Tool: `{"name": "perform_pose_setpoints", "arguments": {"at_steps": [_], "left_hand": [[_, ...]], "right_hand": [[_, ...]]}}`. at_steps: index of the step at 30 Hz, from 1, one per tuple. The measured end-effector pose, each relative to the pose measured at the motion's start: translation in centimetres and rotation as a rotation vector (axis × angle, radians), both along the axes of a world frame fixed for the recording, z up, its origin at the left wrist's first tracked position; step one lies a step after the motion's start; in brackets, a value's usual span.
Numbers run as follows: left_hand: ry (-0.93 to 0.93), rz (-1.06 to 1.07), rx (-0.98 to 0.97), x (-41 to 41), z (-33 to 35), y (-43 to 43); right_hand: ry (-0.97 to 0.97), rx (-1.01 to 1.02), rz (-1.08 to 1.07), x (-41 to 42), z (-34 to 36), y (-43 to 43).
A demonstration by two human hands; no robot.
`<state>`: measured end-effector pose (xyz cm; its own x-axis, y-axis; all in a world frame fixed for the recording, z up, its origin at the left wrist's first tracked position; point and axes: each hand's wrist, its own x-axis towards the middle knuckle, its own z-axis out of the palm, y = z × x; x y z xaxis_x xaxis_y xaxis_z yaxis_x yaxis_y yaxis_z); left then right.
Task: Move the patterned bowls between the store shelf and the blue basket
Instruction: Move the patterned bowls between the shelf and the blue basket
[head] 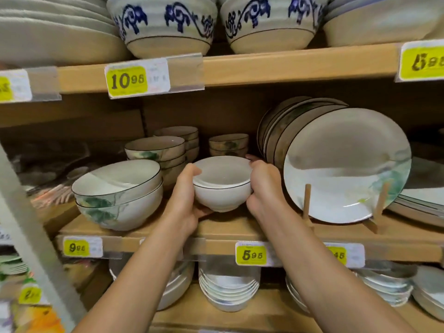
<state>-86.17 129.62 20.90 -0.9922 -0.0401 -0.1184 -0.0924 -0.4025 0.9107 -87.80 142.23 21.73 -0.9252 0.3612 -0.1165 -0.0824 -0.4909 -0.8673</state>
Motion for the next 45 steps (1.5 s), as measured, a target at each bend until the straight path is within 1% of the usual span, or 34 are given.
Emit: {"name": "perform_pose_setpoints", "arguments": {"at_steps": [2, 4, 7, 9, 10, 13, 21, 23, 25, 28, 30, 31, 33, 35, 37, 39, 40, 42, 43, 45], "left_hand": [[-0.010, -0.094, -0.043, 0.0, -0.6, 0.2], [0.008, -0.116, -0.043, -0.4, -0.8, 0.6], [0.000, -0.060, 0.085, -1.6, 0.2, 0.4], [-0.028, -0.057, 0.166, -2.7, 0.9, -0.4], [-0.039, -0.073, 0.176, -3.1, 1.0, -0.7], [-0.046, -0.138, 0.140, -3.8, 0.9, -1.2], [-0.126, -0.288, 0.070, -4.5, 0.8, -1.9], [-0.126, -0.304, 0.049, -4.5, 0.9, -1.9], [-0.100, -0.305, 0.060, -4.2, 1.1, -1.8], [0.026, -0.188, 0.132, -3.0, 0.3, -0.7], [0.117, -0.096, 0.118, -1.8, -0.8, 0.6], [0.131, -0.063, 0.108, -1.6, -1.1, 1.2], [0.101, 0.006, 0.112, -2.1, -1.0, 1.5], [0.041, 0.044, 0.096, -3.2, -0.2, 1.4], [-0.026, 0.033, 0.082, -4.2, 0.3, 1.6], [-0.055, 0.029, 0.091, -5.1, 0.9, 2.1], [-0.058, 0.050, 0.115, -5.7, 1.5, 2.4], [-0.031, 0.130, 0.135, -7.4, 3.0, 2.8], [0.010, 0.179, 0.110, -8.2, 3.8, 2.9], [0.120, 0.263, 0.075, -9.3, 5.0, 3.3]], "right_hand": [[-0.004, 0.000, -0.017, -0.3, 0.0, 0.1], [-0.006, -0.006, -0.010, -0.4, 0.0, 0.2], [-0.006, 0.011, 0.049, -0.4, 0.1, 0.4], [0.024, 0.023, 0.095, -0.4, 0.4, 1.0], [0.041, 0.032, 0.121, -0.5, 0.5, 1.3], [0.046, 0.040, 0.172, -0.8, 0.6, 1.5], [0.042, -0.152, 0.310, -1.2, 0.7, 1.4], [0.038, -0.183, 0.307, -1.2, 0.5, 1.4], [0.044, -0.209, 0.255, -1.1, 0.4, 1.1], [0.021, -0.198, 0.105, -1.0, 0.4, 0.2], [-0.013, -0.130, 0.018, -1.1, 0.2, -0.7], [-0.026, -0.082, -0.011, -1.2, 0.0, -1.1], [-0.038, 0.026, -0.049, -1.3, -0.6, -1.8], [-0.036, 0.116, -0.037, -1.4, -1.0, -2.0], [-0.068, 0.192, -0.006, -1.6, -0.7, -1.9], [-0.114, 0.278, -0.048, -2.5, 0.1, -1.9], [-0.106, 0.338, -0.097, -3.1, 0.5, -1.9], [0.028, 0.399, -0.169, -4.3, 1.6, -2.3], [0.098, 0.376, -0.185, -5.0, 2.2, -2.5], [0.169, 0.296, -0.178, -6.6, 3.2, -3.0]]}}
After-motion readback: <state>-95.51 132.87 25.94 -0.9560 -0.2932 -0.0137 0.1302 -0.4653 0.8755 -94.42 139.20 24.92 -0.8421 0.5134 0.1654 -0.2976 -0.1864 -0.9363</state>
